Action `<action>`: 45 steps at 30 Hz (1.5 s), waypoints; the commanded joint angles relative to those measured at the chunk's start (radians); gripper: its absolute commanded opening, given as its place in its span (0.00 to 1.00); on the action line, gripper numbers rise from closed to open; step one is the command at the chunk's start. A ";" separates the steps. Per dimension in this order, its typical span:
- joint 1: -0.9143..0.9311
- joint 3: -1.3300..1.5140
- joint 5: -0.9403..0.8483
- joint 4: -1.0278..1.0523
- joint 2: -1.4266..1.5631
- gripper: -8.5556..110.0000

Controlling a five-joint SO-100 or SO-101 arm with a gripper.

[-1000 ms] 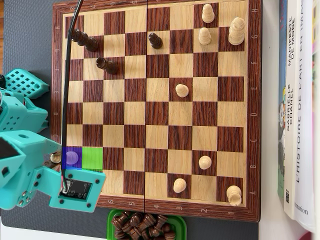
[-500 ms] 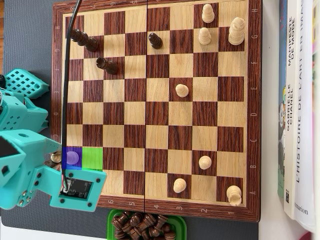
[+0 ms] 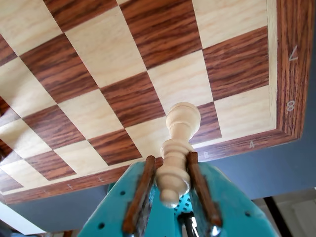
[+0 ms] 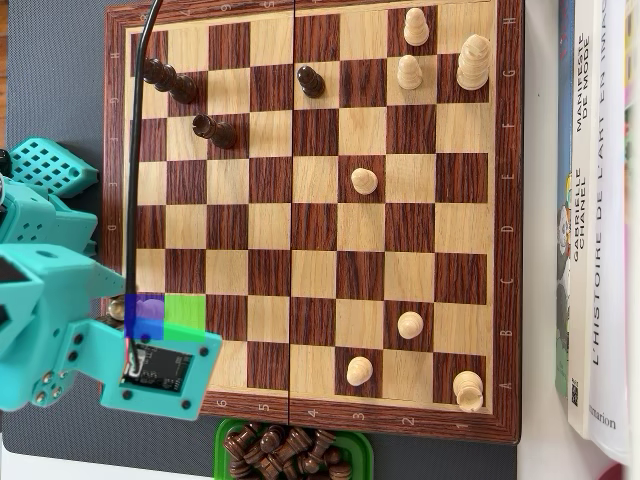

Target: Play chess

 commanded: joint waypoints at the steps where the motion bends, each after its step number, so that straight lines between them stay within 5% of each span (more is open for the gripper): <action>1: -0.006 -0.046 0.015 -0.020 -0.002 0.12; 45: -0.006 -0.163 0.014 -0.023 -0.255 0.12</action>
